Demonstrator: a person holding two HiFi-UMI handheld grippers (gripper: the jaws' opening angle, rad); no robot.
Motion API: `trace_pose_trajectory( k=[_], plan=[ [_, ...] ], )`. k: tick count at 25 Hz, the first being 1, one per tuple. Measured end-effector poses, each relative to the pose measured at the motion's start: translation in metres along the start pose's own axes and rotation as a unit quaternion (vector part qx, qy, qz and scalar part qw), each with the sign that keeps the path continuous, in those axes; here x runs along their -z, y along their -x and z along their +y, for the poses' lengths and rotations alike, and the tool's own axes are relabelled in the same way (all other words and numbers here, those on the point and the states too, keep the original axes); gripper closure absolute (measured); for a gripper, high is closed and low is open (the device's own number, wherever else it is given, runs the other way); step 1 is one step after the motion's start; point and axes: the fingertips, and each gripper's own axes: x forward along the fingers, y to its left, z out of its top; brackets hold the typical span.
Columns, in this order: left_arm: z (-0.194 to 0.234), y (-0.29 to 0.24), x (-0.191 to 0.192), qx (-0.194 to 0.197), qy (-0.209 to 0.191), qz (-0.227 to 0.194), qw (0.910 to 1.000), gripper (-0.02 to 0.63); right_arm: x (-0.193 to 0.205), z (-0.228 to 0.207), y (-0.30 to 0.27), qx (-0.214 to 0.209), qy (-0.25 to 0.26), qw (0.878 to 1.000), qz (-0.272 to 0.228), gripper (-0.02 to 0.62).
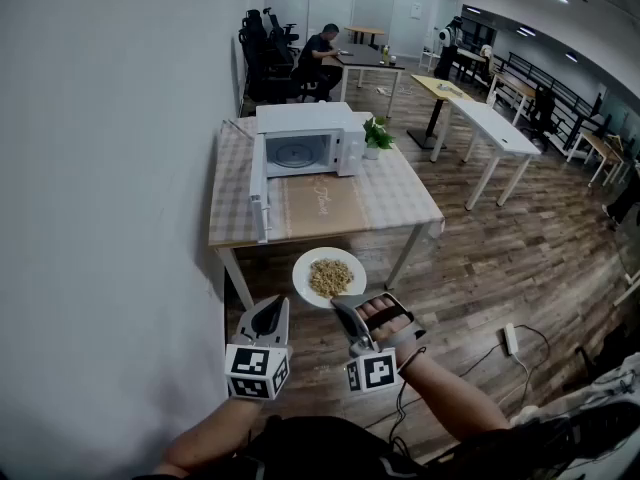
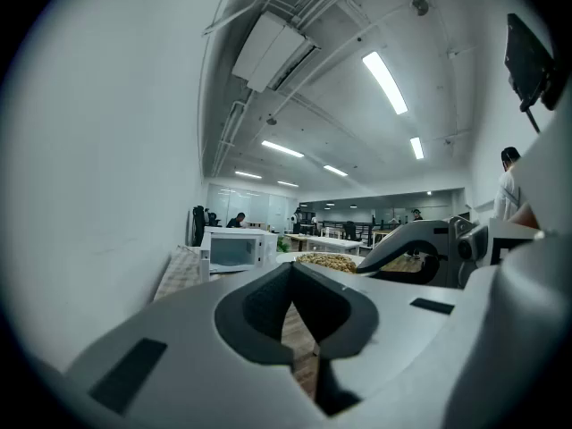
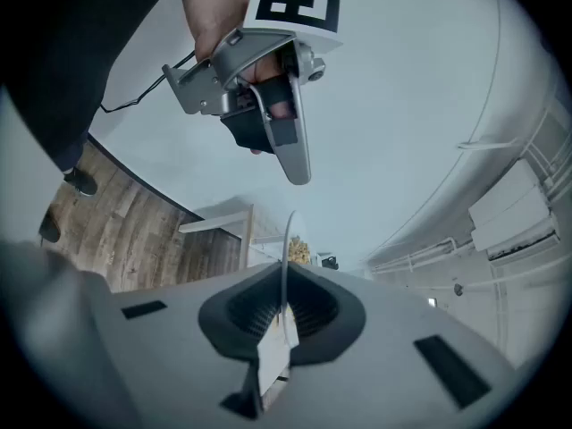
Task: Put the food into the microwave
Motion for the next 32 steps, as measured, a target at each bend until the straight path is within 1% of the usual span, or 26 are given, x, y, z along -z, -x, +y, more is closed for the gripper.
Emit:
trace_pose_trajectory(
  k=[5, 10, 18, 26, 32],
  plan=[
    [0.000, 0.006, -0.002, 0.003, 0.005, -0.001, 1.0000, 0.597, -0.001, -0.004, 0.005, 0.007, -0.014, 1.000, 0.002, 0.577],
    [-0.001, 0.007, 0.000, 0.009, 0.007, 0.000, 0.9999, 0.598, 0.000, -0.004, 0.004, 0.008, -0.010, 1.000, 0.009, 0.577],
    [0.004, 0.009, -0.001, 0.015, 0.009, -0.002, 0.9998, 0.598, -0.012, -0.013, 0.006, 0.025, -0.031, 0.999, -0.004, 0.577],
    [0.017, 0.014, 0.000, 0.027, 0.011, -0.006, 0.9996, 0.597, -0.029, -0.021, 0.005, 0.044, -0.016, 0.999, -0.012, 0.578],
    [0.030, 0.017, 0.001, 0.046, 0.009, -0.009, 0.9989, 0.597, -0.043, -0.021, 0.002, 0.041, -0.017, 0.999, -0.003, 0.578]
  ],
)
